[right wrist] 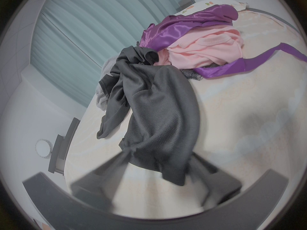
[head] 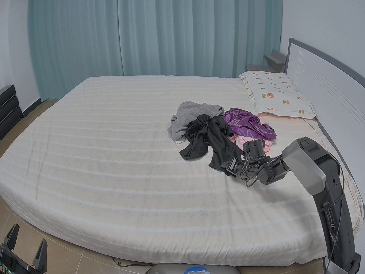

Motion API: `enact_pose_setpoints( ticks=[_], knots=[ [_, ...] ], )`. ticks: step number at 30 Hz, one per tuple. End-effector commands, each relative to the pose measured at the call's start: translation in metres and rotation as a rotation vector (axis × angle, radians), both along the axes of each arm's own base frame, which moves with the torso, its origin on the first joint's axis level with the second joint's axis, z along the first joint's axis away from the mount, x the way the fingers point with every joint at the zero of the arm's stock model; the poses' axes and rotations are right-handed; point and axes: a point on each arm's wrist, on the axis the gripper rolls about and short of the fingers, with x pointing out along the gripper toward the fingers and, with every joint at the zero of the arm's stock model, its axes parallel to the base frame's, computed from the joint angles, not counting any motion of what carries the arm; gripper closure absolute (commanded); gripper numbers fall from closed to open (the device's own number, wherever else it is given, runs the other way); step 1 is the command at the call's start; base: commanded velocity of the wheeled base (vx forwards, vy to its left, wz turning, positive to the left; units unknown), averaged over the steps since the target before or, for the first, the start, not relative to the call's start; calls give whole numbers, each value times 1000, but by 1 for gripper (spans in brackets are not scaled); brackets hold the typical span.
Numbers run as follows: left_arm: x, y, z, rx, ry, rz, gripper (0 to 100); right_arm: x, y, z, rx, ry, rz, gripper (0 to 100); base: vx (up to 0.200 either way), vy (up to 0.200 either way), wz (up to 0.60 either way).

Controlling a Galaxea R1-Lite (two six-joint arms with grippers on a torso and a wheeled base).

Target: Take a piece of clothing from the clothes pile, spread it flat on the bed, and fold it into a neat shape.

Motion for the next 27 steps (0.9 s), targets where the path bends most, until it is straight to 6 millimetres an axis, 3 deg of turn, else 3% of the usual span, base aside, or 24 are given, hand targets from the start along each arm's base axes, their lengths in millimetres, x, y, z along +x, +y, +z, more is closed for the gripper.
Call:
enact_pose_setpoints(
  ticks=[1, 6, 12, 14, 19, 23, 27],
  knots=[
    [0, 0, -5, 0, 6, 0, 0, 1, 1, -1, -1, 2, -1, 100, 0, 0, 0],
    [0, 0, -5, 0, 6, 0, 0, -2, -1, 3, 10, 4, -11, 100, 0, 0, 0],
    [0, 0, -5, 0, 6, 0, 0, -24, -5, 44, 107, 30, -31, 100, 0, 0, 0],
    [0, 0, -5, 0, 6, 0, 0, -31, -7, 48, 119, 35, -19, 100, 0, 0, 0],
    [0, 0, -5, 0, 6, 0, 0, -67, -12, 66, 190, 0, 23, 100, 0, 0, 0],
    [0, 0, -5, 0, 6, 0, 0, -109, -13, 97, 271, -95, 57, 100, 0, 0, 0],
    [0, 0, -5, 0, 6, 0, 0, -138, -11, 119, 289, -138, 97, 100, 0, 0, 0]
  ],
)
